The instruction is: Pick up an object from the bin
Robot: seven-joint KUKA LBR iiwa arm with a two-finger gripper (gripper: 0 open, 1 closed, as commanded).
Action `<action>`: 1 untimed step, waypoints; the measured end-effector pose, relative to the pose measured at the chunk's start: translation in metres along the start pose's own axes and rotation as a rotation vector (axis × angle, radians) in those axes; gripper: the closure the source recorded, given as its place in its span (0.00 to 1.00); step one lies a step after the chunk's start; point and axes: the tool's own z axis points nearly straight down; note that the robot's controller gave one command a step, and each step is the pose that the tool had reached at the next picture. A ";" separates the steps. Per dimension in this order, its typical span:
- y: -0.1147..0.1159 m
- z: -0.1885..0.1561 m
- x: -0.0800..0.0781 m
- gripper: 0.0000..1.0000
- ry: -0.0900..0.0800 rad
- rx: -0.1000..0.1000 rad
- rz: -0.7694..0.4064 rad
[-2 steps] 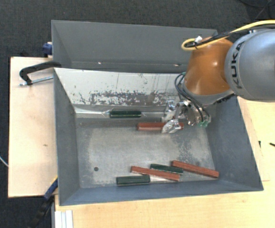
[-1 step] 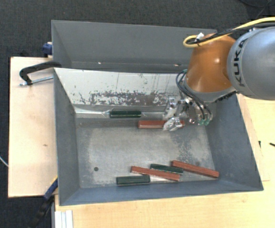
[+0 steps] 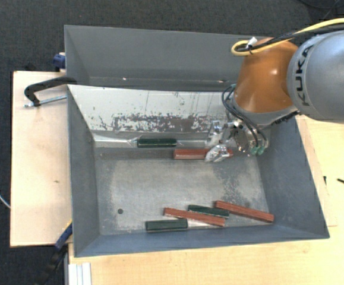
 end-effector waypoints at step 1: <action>0.000 -0.015 0.000 1.00 -0.001 0.000 0.000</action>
Offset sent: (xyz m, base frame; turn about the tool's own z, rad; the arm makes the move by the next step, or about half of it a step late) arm 0.0001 0.0001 0.0632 0.0000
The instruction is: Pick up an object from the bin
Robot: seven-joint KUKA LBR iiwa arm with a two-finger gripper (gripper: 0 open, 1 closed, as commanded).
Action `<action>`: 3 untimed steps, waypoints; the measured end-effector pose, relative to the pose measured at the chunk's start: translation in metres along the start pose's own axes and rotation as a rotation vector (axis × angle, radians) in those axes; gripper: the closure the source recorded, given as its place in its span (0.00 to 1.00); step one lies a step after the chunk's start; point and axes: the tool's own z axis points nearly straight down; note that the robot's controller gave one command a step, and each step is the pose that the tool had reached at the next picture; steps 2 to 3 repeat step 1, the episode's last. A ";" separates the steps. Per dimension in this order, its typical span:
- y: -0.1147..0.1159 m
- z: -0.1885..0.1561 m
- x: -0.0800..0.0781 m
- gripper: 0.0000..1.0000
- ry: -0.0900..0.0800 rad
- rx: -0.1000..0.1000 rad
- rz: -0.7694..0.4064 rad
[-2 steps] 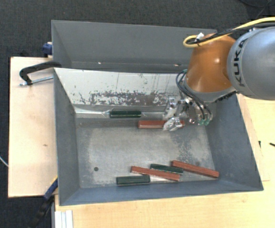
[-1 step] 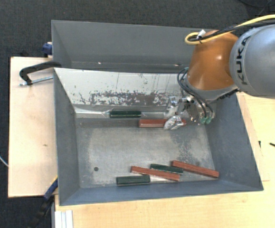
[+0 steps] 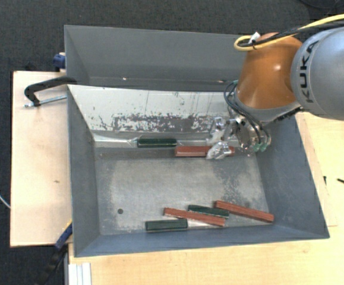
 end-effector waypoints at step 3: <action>0.000 -0.013 0.000 1.00 0.001 0.000 0.000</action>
Offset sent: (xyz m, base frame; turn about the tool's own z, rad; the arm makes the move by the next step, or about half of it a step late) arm -0.0002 0.0000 0.0483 0.0000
